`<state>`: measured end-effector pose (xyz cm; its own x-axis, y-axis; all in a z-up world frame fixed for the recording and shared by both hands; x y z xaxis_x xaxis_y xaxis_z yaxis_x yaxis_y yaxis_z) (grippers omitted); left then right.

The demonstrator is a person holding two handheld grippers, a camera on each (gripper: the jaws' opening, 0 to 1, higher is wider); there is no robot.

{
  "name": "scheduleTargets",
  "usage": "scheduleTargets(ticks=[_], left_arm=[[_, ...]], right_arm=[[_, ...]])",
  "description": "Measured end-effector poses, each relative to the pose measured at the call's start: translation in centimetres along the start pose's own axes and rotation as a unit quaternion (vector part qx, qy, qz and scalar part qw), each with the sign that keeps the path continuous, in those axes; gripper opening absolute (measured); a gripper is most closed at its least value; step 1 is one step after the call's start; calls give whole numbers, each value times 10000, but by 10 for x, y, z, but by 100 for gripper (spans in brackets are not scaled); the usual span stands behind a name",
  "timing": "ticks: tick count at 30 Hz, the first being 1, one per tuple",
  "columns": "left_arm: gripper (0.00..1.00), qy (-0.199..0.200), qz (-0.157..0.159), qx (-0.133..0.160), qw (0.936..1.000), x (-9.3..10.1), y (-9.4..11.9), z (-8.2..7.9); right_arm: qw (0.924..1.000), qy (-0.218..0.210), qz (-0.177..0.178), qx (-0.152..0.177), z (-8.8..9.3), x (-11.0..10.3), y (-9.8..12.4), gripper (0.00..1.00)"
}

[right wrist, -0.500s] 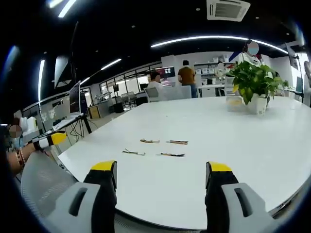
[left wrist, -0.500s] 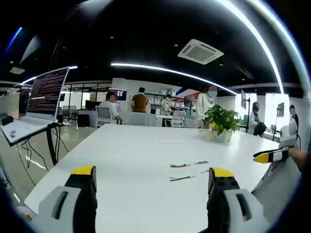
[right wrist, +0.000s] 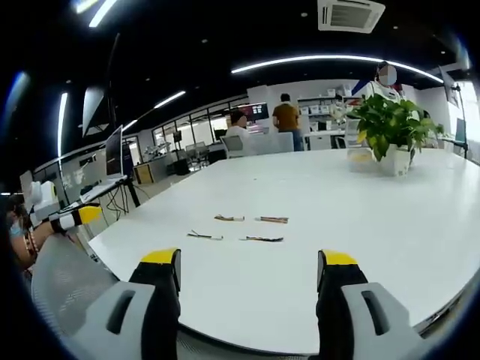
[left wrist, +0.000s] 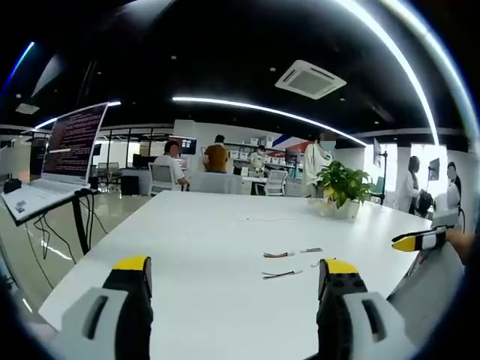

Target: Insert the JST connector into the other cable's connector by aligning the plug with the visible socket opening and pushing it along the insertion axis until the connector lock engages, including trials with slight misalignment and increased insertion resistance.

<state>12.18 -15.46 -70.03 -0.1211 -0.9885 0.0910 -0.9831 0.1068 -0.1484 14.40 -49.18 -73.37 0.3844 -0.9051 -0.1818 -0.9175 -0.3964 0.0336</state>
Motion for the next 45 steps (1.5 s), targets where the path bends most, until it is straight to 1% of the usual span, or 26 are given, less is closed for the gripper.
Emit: scheduleTargets(ticks=[4, 13, 24, 33, 36, 45], left_arm=[[90, 0, 38, -70, 10000, 1, 0, 2], [89, 27, 5, 35, 10000, -4, 0, 1], [88, 34, -9, 72, 10000, -4, 1, 0], [88, -9, 0, -26, 10000, 0, 2, 1], [88, -14, 61, -123, 9999, 2, 2, 3], [88, -20, 43, -151, 9999, 2, 2, 4]], right_arm=[[10000, -7, 17, 18, 0, 0, 0, 73], [10000, 8, -8, -30, 1, -1, 1, 70], [10000, 6, 3, -40, 1, -1, 1, 70], [10000, -9, -22, -20, 1, -2, 1, 70], [10000, -18, -17, -9, 0, -2, 2, 71], [10000, -59, 4, 29, 0, -1, 1, 71]])
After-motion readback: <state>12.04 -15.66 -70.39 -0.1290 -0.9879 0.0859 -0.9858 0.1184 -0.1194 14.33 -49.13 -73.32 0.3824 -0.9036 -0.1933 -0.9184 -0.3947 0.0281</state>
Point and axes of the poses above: the point that each gripper's makers call its tool centre point, and the gripper's own axes: y roughly backward along the fingers, x roughly to its right, z roughly out of its underside, the point moved 1 cm from there along y, roughly backward along the fingers, and after that the axes turned 15 degrees about x, right-handed, at the moved point
